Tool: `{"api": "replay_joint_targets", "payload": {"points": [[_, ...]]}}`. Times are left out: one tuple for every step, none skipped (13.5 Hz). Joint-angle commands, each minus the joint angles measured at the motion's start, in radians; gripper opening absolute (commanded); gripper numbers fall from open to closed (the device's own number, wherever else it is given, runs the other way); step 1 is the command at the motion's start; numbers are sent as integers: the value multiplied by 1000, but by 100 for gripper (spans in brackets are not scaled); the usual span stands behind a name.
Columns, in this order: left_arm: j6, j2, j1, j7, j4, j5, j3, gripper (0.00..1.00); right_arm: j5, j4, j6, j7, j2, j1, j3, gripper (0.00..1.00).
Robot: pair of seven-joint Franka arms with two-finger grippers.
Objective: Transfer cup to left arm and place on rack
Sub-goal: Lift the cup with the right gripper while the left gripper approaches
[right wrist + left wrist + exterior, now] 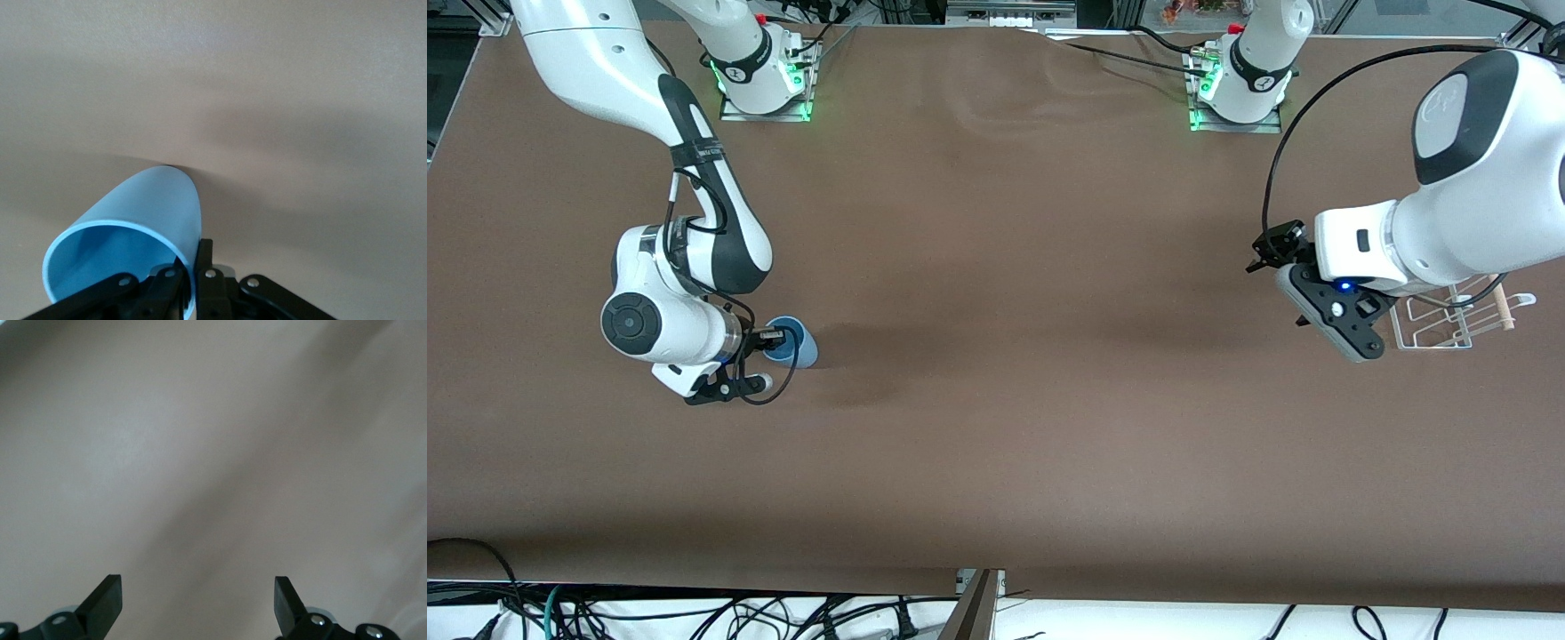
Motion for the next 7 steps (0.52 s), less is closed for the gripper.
{"api": "replay_joint_targets", "payload": {"points": [[31,19,7,162,-7,-59,-6,100,59,154,-196,87,13,20,4,0],[31,24,7,208,-8,-64,-6,100,102,208,-276,122,14,27,5,0],[31,32,7,251,-10,-67,-6,100,167,241,-334,176,14,30,7,0],[31,39,8,294,-10,-94,-6,100,230,265,-380,232,14,43,10,0],[31,50,13,335,-20,-145,-6,100,296,273,-414,300,13,54,15,0],[34,55,20,365,-33,-197,-6,100,380,275,-431,391,10,65,27,0],[35,62,22,398,-37,-228,-6,100,481,276,-436,490,5,67,57,0]]}}
